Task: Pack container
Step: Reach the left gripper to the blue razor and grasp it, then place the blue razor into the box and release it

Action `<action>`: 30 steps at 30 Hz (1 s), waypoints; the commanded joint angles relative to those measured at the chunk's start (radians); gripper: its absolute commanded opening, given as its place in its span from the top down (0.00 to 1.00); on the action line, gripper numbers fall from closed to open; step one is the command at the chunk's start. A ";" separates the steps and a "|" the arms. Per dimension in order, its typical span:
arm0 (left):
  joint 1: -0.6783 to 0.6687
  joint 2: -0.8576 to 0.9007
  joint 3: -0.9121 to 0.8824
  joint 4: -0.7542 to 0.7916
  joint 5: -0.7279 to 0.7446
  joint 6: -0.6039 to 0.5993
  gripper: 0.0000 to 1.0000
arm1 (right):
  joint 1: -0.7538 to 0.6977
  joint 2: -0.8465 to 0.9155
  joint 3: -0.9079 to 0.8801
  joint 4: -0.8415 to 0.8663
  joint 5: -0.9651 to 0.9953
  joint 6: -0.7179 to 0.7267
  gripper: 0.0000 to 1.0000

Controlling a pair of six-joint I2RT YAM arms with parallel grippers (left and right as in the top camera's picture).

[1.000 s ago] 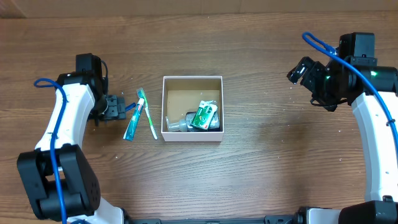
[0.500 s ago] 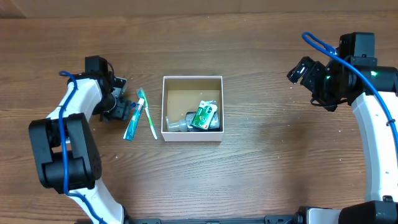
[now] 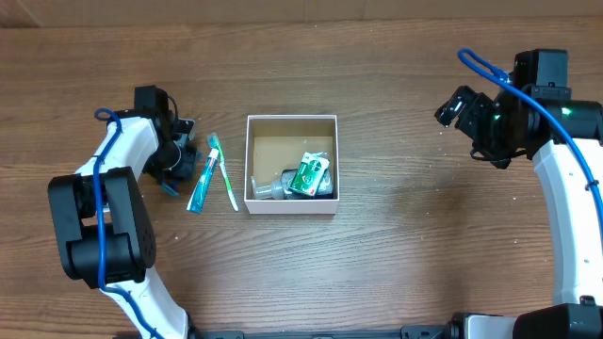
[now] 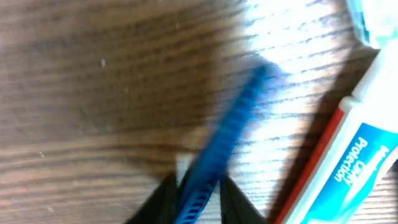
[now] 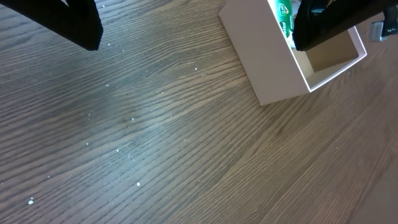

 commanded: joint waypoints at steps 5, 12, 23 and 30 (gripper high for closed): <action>-0.003 0.034 0.051 -0.123 0.047 -0.102 0.96 | -0.001 -0.005 0.013 0.005 0.000 0.005 0.00; -0.044 -0.022 0.479 -0.514 0.203 -0.174 0.96 | -0.001 -0.005 0.014 0.005 0.000 0.005 0.00; -0.468 -0.140 0.508 -0.419 0.150 -0.217 0.96 | -0.001 -0.005 0.013 0.005 0.000 0.005 0.00; -0.478 -0.122 0.472 -0.417 0.038 -0.428 0.50 | -0.001 -0.005 0.013 0.005 0.000 0.005 0.00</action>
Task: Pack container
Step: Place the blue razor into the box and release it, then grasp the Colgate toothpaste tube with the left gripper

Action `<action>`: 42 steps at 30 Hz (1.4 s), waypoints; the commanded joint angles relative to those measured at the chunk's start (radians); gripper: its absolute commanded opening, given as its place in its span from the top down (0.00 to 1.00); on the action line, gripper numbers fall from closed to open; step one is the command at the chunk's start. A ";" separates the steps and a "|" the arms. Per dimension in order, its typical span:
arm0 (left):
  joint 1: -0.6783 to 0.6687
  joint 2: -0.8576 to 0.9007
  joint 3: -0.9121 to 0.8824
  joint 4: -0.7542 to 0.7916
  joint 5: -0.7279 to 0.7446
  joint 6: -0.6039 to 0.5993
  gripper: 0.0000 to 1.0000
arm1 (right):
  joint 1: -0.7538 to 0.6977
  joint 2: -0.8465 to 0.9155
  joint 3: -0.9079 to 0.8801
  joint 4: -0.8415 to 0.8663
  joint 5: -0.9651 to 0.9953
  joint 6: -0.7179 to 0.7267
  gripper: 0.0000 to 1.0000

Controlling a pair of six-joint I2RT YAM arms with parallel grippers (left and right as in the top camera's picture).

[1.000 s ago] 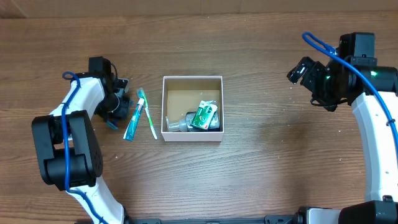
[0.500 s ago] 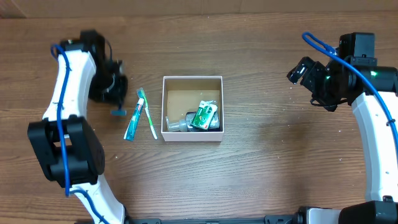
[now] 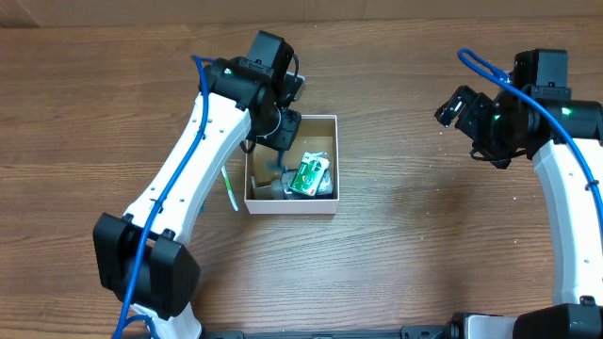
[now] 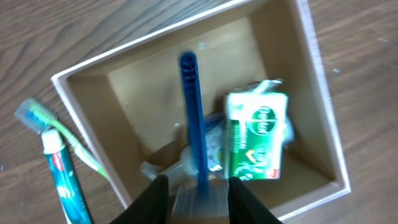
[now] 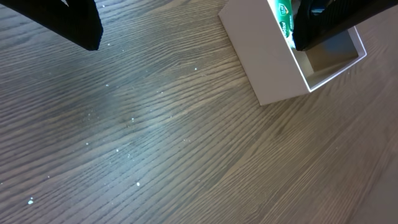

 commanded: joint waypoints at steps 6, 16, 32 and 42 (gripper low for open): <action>0.235 -0.002 -0.013 -0.093 -0.043 -0.117 0.31 | -0.001 -0.005 0.013 0.006 0.000 0.005 0.00; 0.366 0.002 -0.298 0.129 -0.052 0.008 0.33 | -0.001 -0.005 0.013 0.006 0.000 0.005 0.00; 0.383 0.122 -0.523 0.403 -0.146 0.130 0.50 | -0.001 -0.005 0.013 0.006 0.000 0.005 0.00; 0.385 0.108 -0.422 0.309 -0.136 0.074 0.94 | -0.001 -0.005 0.013 0.006 0.000 0.005 0.00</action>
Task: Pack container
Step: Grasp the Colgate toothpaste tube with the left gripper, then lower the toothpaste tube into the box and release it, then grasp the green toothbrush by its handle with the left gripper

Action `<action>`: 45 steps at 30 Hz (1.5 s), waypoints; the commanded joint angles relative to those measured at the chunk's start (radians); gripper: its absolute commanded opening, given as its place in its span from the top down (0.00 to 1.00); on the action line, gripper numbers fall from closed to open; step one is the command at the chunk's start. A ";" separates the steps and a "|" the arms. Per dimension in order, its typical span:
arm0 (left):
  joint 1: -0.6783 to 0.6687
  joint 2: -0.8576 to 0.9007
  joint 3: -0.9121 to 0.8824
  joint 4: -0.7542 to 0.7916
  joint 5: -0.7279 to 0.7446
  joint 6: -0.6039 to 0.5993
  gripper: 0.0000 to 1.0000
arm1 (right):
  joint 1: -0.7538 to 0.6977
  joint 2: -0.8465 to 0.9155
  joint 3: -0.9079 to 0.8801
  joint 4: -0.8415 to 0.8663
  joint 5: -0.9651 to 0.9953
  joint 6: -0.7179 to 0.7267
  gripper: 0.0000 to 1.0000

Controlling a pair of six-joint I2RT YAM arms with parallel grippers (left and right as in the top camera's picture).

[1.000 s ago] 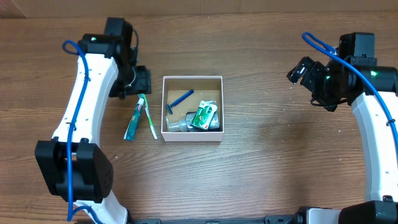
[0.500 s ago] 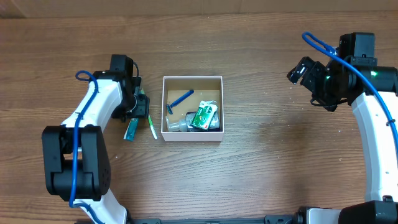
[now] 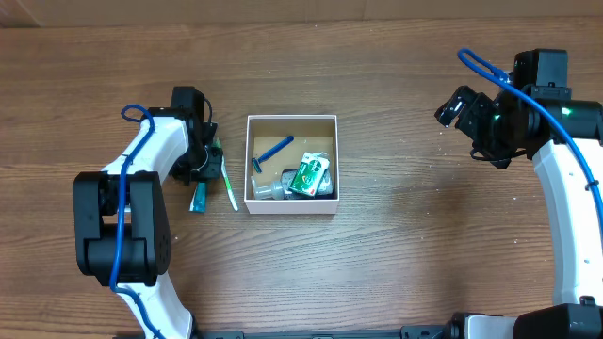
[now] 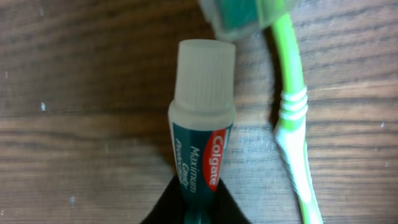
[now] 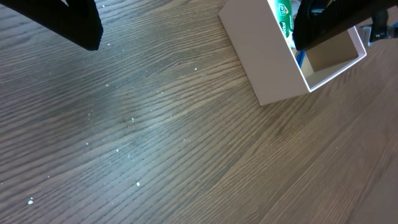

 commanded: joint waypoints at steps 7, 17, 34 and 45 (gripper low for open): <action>-0.045 -0.218 0.280 -0.240 0.154 -0.071 0.91 | -0.001 -0.005 0.013 0.005 0.000 0.005 0.00; -0.331 -0.255 0.236 -0.116 0.168 0.129 0.83 | -0.001 -0.005 0.014 0.005 0.000 0.005 0.00; -0.142 -0.259 0.254 -0.234 -0.020 -0.248 0.36 | -0.001 -0.005 0.013 0.005 0.000 0.005 0.00; -0.093 0.037 0.110 -0.056 0.047 -0.427 0.44 | -0.001 -0.005 0.014 0.005 0.000 0.005 0.00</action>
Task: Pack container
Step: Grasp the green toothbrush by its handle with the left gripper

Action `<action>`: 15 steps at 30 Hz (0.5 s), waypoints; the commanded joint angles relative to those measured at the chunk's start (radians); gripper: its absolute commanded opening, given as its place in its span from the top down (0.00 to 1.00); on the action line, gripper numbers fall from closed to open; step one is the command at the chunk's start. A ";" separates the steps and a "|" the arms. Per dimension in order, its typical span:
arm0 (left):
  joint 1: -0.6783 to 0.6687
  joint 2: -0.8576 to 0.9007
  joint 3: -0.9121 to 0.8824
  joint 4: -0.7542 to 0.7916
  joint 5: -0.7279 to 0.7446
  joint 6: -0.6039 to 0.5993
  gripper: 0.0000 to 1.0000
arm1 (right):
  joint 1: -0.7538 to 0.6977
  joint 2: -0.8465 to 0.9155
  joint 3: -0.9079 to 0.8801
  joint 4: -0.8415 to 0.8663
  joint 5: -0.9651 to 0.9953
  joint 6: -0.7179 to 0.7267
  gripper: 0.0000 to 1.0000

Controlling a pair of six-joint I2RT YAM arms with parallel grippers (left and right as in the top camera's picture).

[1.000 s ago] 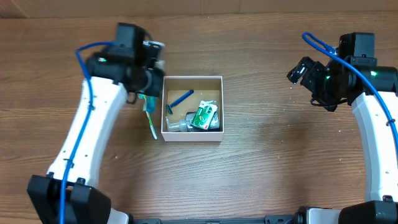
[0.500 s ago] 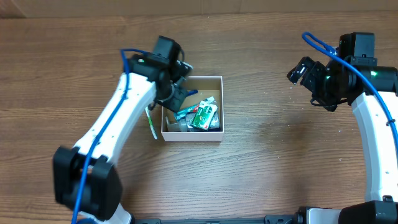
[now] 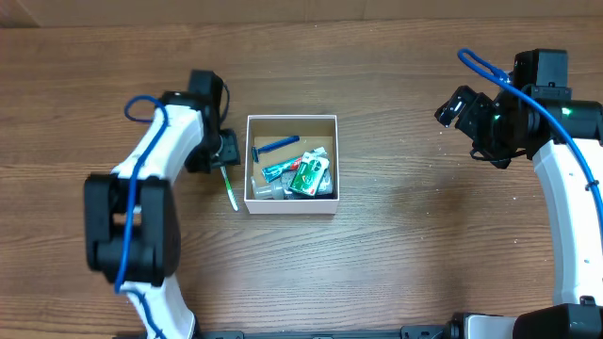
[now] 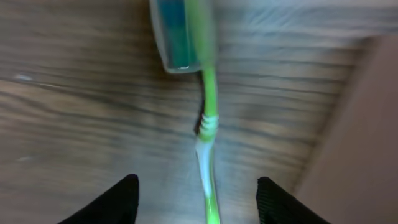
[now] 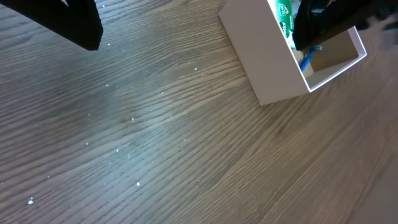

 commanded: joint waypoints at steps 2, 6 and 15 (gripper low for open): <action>-0.001 0.046 0.000 0.016 0.020 -0.051 0.48 | -0.001 -0.005 0.013 0.006 0.000 0.005 0.00; 0.000 0.054 0.000 0.027 0.000 -0.058 0.63 | -0.001 -0.005 0.014 0.006 0.000 0.005 0.00; 0.000 0.054 -0.001 0.019 0.008 -0.050 0.55 | -0.001 -0.005 0.013 0.006 0.000 0.005 0.00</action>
